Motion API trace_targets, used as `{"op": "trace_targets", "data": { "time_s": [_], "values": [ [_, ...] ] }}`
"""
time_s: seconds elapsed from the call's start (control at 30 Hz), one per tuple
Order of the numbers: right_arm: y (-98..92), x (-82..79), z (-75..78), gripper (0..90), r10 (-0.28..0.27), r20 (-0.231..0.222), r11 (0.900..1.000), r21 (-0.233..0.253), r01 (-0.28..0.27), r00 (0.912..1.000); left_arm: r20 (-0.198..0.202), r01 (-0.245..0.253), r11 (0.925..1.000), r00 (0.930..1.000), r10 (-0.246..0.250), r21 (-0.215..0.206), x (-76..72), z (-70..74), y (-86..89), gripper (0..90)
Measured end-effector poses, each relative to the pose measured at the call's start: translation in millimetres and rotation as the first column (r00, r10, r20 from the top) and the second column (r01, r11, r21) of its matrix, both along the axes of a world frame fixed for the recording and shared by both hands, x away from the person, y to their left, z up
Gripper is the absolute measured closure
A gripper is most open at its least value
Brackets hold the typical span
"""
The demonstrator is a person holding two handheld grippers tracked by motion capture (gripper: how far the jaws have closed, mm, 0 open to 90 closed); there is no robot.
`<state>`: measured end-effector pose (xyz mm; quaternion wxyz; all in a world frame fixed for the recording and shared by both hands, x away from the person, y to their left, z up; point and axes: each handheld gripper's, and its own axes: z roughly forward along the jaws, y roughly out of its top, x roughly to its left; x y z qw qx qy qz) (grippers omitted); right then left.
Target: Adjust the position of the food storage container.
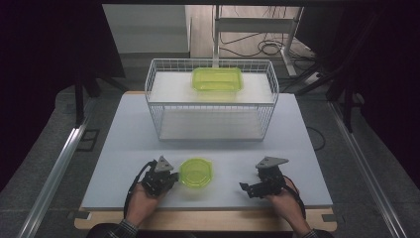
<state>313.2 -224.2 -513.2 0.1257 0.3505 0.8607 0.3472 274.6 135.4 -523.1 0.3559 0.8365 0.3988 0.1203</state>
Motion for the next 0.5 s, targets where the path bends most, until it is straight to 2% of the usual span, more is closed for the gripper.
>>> {"op": "trace_targets", "data": {
  "time_s": [0.07,0.37,0.5],
  "values": [
    [-0.2,0.5,-0.5,5.8,-0.001,-0.002,1.0,0.002,0.001,1.0,-0.007,0.016,0.9999,0.9999,-0.016,0.004,-2.4,-1.6,-5.7,89.2],
    [1.5,0.4,-2.1,5.7,0.002,-0.014,1.0,-0.002,-0.002,0.9999,-0.017,0.081,0.9959,0.9966,-0.081,-0.041,-2.1,-1.3,-29.8,88.2],
    [1.7,0.5,-2.5,5.7,0.005,-0.018,1.0,-0.001,-0.005,0.9998,-0.009,0.104,0.9938,0.9945,-0.104,-0.038,-2.3,-1.0,-40.3,87.2]
  ]
}}
